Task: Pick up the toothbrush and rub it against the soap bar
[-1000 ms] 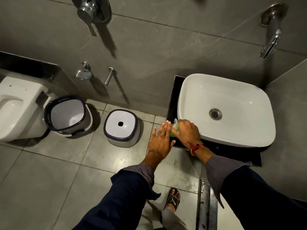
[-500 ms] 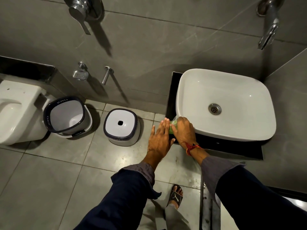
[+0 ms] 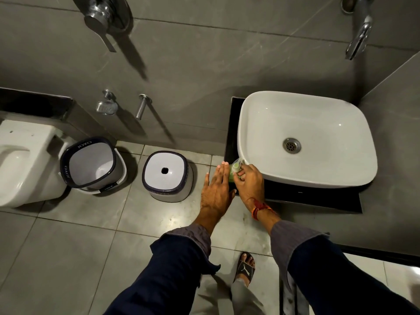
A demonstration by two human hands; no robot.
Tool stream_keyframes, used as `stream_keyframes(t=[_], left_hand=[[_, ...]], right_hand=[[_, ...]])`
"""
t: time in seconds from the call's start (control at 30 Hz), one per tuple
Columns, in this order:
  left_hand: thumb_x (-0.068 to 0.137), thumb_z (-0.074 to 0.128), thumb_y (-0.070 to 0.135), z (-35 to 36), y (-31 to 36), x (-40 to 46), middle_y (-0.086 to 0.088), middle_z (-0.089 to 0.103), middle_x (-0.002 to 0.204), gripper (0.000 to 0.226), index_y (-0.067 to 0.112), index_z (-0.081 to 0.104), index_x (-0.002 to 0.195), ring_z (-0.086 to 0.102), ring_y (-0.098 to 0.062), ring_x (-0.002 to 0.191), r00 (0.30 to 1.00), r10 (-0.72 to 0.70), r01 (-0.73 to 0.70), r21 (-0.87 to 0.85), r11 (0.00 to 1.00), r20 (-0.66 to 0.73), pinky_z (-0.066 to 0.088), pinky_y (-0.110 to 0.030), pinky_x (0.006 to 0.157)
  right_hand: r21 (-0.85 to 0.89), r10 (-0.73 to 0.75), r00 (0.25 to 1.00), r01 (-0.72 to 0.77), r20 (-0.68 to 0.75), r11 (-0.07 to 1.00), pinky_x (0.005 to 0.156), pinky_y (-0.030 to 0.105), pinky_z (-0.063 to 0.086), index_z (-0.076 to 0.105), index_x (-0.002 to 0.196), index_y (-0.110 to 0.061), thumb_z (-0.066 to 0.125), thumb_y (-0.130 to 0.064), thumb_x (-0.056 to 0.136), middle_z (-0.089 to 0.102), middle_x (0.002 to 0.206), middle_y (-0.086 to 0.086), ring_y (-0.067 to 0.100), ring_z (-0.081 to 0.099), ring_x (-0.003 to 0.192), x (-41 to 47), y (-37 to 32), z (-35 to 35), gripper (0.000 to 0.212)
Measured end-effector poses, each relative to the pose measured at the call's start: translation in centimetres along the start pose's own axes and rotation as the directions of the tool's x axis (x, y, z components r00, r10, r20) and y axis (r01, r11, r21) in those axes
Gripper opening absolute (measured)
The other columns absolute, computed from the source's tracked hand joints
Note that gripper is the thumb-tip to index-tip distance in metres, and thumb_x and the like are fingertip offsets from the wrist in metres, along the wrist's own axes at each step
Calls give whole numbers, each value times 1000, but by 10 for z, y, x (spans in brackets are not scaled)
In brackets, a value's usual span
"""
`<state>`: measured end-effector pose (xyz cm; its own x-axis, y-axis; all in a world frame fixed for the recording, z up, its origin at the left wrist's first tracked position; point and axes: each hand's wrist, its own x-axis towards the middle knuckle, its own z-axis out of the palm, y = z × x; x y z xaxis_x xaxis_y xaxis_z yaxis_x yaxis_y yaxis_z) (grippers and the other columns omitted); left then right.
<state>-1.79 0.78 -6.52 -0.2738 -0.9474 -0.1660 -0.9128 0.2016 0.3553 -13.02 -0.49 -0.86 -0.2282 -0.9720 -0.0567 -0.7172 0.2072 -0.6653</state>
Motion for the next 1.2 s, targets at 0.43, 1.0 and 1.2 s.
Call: stream_keyframes(t=[0.43, 1.0, 1.2], left_hand=[[96, 56, 44, 0, -3, 3, -6, 1, 167, 90, 12, -2, 157, 1, -22, 153, 999, -7, 6, 43, 999, 39, 9, -51, 123], [97, 52, 39, -7, -5, 6, -7, -1, 167, 87, 12, -5, 157, -1, -24, 153, 998, 16, -21, 76, 997, 56, 2, -49, 123], [96, 55, 37, -4, -1, 2, -7, 1, 167, 89, 11, -3, 157, 0, -23, 153, 999, 19, -21, 51, 998, 40, 4, -49, 123]], right_hand=[[-92, 106, 992, -112, -65, 989, 74, 37, 60, 67, 102, -8, 71, -44, 81, 72, 95, 11, 28, 68, 88, 3, -4, 4, 42], [-388, -329, 927, 375, 181, 842, 82, 37, 50, 67, 106, -8, 68, -20, 82, 69, 100, 9, 27, 53, 101, 30, -4, -22, 27], [-509, -266, 950, 311, 161, 803, 83, 39, 50, 69, 100, -1, 65, -26, 87, 68, 97, 16, 30, 55, 99, 25, -12, -14, 29]])
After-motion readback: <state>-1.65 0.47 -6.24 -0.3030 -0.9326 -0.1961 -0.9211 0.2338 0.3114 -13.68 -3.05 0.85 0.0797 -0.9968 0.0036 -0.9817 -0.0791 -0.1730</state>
